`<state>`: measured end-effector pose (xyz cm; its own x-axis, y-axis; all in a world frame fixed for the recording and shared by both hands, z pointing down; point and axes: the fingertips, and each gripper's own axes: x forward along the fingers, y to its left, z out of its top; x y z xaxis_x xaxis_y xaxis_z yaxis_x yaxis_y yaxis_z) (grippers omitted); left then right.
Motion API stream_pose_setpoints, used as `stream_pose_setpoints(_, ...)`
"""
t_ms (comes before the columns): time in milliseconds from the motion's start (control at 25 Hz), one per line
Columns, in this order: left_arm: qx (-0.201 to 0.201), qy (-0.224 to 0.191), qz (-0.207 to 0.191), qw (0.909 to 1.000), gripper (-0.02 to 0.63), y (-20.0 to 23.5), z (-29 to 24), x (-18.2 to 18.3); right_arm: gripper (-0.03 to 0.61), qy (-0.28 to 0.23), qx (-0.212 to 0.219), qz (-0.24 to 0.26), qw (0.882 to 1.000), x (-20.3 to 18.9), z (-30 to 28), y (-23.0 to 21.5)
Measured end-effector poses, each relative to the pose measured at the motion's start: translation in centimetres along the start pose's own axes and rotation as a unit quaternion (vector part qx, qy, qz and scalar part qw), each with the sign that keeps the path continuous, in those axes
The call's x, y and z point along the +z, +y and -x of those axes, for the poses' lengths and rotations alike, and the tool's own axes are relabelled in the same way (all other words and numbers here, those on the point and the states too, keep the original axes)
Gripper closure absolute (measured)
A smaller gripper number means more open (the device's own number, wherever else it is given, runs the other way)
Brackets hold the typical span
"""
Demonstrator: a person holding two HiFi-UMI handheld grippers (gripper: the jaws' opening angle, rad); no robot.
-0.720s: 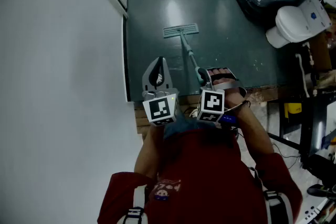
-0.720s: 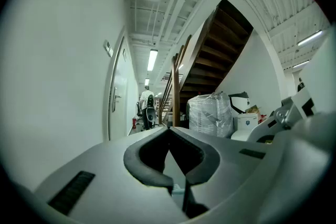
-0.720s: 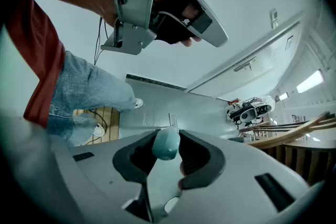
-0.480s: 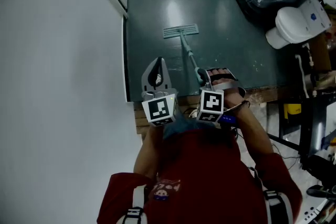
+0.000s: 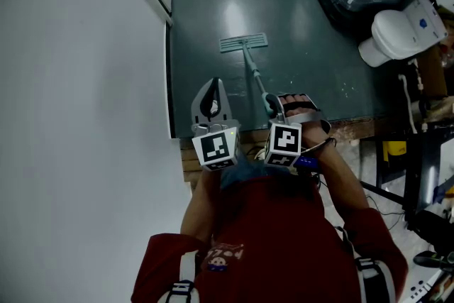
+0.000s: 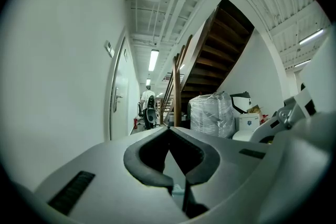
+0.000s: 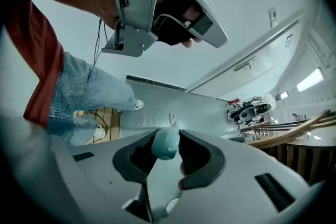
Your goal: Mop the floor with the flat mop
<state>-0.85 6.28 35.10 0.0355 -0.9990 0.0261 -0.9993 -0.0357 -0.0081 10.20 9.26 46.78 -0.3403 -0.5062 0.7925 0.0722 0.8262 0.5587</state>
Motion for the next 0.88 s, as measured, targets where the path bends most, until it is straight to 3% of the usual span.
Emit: stream_pose_setpoints(880, 0.005, 0.009, 0.004, 0.9999, 0.598, 1.5, -2.3, -1.3, 0.462, 0.005, 0.003, -0.007, 1.0, 0.2, -2.4, -1.5)
